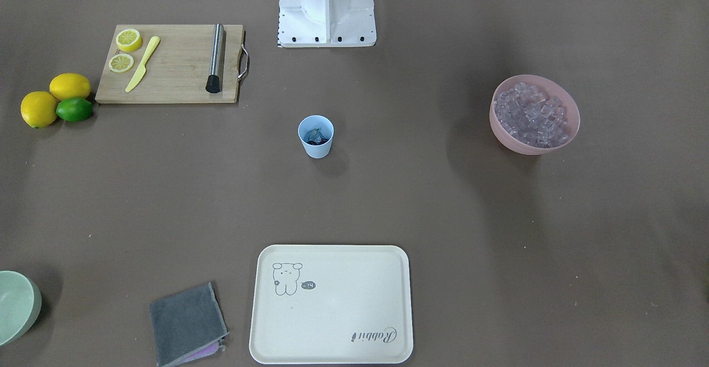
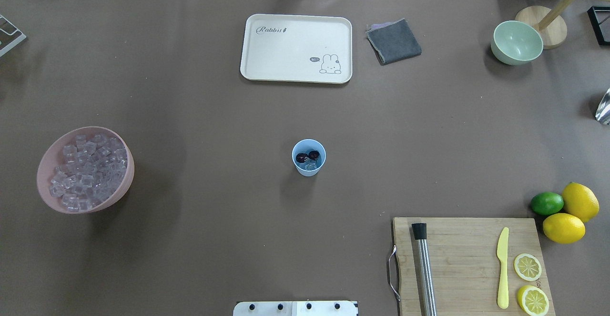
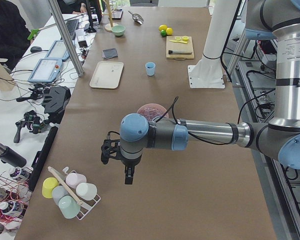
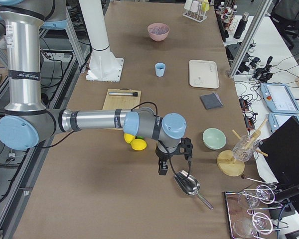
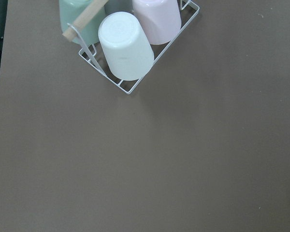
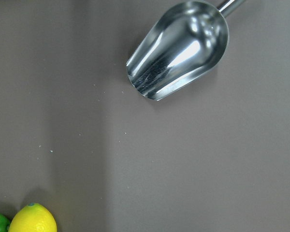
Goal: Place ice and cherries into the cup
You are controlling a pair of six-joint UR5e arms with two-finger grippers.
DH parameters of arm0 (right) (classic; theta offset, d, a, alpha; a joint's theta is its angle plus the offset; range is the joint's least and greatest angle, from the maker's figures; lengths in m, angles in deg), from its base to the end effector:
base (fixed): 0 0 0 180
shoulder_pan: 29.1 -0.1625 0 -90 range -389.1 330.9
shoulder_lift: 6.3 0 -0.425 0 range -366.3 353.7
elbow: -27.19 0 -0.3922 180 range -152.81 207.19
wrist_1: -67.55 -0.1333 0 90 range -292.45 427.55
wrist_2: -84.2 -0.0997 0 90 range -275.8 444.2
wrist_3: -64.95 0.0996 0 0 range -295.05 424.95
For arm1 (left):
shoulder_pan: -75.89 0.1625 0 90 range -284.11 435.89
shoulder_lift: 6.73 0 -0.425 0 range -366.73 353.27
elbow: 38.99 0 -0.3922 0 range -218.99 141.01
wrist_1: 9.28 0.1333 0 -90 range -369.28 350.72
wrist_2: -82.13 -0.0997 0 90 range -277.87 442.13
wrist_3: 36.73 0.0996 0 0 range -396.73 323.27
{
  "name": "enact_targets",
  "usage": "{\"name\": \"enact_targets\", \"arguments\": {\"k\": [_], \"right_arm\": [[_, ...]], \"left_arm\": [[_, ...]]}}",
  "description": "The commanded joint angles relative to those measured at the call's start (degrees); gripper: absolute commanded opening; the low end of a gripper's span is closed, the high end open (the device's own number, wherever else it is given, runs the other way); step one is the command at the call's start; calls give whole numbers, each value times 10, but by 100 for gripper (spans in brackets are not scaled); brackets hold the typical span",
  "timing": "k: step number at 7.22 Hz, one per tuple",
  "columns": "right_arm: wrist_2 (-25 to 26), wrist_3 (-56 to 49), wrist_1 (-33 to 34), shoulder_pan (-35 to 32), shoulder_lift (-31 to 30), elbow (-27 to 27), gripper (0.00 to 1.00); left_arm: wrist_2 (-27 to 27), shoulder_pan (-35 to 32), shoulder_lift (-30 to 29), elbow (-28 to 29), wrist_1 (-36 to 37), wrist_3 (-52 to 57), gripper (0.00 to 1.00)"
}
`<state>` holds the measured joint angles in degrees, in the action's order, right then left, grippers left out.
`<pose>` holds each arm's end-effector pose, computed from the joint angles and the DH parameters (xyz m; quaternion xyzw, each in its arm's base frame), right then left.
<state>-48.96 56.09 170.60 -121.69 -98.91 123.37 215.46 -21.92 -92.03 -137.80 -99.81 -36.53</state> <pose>0.0858 -0.4550 0.6507 -0.0399 -0.3724 -0.0203 0.9270 -0.1271 -0.4485 0.6221 0.0633 0.3653 -0.0467 0.9275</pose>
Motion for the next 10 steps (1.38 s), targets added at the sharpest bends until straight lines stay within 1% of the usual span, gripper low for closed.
{"name": "enact_targets", "arguments": {"k": [1, 10], "right_arm": [[-2, 0, -1, -20, -11, -7, 100], [2, 4, -3, -22, -2, -2, 100]], "left_arm": [[0, 2, 0, 1, 1, -1, 98], [0, 10, -9, -5, 0, -5, 98]]}}
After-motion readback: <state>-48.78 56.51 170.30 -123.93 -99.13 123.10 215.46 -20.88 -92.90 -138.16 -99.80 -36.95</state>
